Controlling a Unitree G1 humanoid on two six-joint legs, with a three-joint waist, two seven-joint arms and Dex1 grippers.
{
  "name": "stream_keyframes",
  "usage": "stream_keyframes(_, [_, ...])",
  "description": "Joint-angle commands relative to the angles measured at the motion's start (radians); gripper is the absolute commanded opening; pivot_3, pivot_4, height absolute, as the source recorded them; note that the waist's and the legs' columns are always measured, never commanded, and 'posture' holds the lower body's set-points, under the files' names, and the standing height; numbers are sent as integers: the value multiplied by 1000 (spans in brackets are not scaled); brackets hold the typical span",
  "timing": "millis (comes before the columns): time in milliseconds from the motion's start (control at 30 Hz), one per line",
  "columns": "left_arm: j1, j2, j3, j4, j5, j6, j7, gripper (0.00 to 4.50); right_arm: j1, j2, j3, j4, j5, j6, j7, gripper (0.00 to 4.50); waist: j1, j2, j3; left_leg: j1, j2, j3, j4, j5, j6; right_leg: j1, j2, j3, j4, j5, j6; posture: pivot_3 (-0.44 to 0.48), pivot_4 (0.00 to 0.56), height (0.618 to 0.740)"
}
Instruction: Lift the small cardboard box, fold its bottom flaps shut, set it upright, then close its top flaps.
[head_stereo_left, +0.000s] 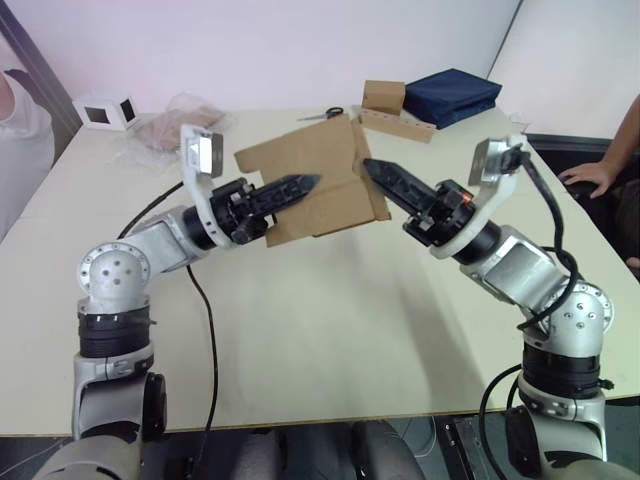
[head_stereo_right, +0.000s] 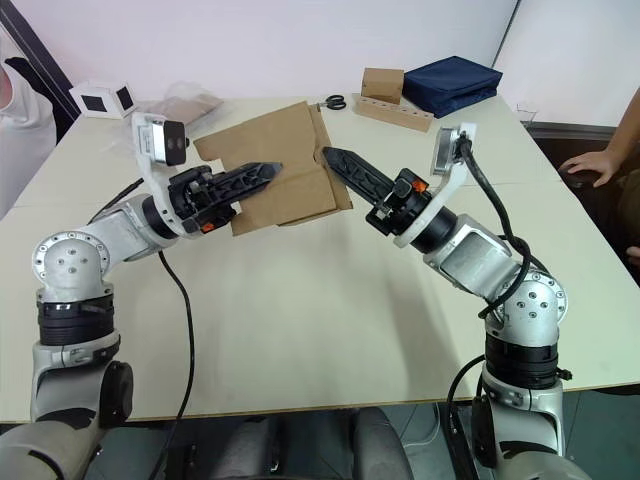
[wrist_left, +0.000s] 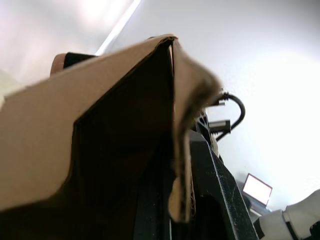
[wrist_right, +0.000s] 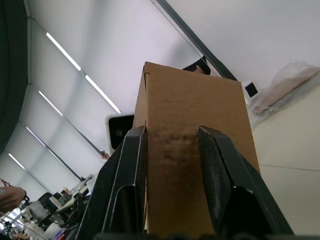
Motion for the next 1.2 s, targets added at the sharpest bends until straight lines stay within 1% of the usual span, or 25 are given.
stream_keyframes(33, [-23,-2,14,-5,-14,-8,10,0,0,-6,32,-73,11,7,28,1558,0,0,0,0,0,0,0,0,0,0,0,0,0,0,0,0,150,740])
stream_keyframes(300, [-18,-7,18,-24,-49,6,24,0,-29,27,27,-29,-13,-41,11,1558,0,0,0,0,0,0,0,0,0,0,0,0,0,0,0,0,150,740])
stream_keyframes(467, [-6,-2,17,-32,-55,8,26,0,-44,28,15,-16,34,-47,-13,1558,0,0,0,0,0,0,0,0,0,0,0,0,0,0,0,0,150,740])
stream_keyframes(600, [-3,8,19,-32,-56,10,23,0,-51,7,-11,5,105,-42,-31,1558,0,0,0,0,0,0,0,0,0,0,0,0,0,0,0,0,150,740])
stream_keyframes(767, [-5,8,18,-34,-60,8,22,0,-50,-11,-9,14,188,-41,-61,1558,0,0,0,0,0,0,0,0,0,0,0,0,0,0,0,0,150,740])
stream_keyframes(933, [-3,8,19,-35,-58,5,24,0,-42,-19,-18,22,219,-48,-76,1558,0,0,0,0,0,0,0,0,0,0,0,0,0,0,0,0,150,740])
stream_keyframes(1067, [-1,6,20,-39,-59,3,29,0,-28,-27,-14,16,210,-47,-71,1558,0,0,0,0,0,0,0,0,0,0,0,0,0,0,0,0,150,740])
stream_keyframes(1200, [0,7,21,-43,-59,2,32,0,-14,-50,-16,3,147,-47,-36,1558,0,0,0,0,0,0,0,0,0,0,0,0,0,0,0,0,150,740])
